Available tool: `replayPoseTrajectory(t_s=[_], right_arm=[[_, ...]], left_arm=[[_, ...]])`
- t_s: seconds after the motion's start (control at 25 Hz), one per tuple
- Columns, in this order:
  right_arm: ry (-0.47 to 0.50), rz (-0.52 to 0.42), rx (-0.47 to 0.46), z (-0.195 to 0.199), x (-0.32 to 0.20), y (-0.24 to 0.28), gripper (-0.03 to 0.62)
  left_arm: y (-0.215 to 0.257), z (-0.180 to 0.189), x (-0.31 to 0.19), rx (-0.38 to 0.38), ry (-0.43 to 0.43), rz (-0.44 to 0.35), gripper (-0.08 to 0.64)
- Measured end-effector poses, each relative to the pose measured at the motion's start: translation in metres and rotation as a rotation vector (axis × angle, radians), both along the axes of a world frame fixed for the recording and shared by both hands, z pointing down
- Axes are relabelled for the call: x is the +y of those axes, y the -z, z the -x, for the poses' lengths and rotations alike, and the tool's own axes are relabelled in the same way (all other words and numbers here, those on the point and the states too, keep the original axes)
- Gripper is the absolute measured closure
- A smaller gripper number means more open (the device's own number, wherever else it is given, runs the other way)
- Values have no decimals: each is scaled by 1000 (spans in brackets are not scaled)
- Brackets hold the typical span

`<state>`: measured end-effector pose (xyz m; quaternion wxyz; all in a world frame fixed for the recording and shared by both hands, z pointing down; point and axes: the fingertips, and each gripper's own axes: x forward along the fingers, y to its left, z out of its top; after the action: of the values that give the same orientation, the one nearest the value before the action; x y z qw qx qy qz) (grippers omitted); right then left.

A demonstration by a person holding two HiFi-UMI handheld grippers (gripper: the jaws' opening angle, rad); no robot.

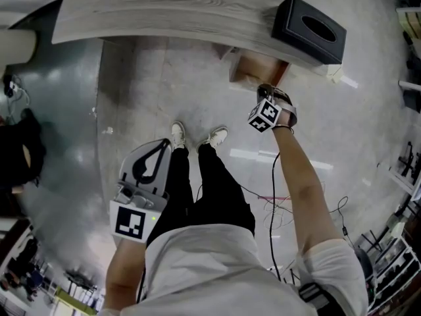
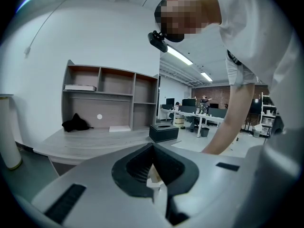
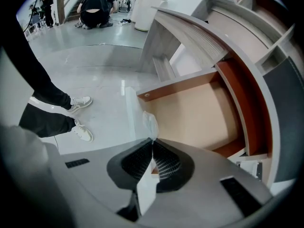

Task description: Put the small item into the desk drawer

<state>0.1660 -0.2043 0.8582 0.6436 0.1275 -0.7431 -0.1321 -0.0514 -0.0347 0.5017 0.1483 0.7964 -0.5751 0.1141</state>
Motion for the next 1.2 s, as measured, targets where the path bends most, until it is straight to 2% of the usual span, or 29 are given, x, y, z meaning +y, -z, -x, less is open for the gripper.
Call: replayPoseTrajectory(t_s=[0.8,1.2], right_arm=[[25,80,14,2,12,-16,562],[-31,118,-21,7,15,-6,413]], left_arm=[[-6,-6,-4,14,16,10,543],[2,-8,-7,17,-9,-6,543]])
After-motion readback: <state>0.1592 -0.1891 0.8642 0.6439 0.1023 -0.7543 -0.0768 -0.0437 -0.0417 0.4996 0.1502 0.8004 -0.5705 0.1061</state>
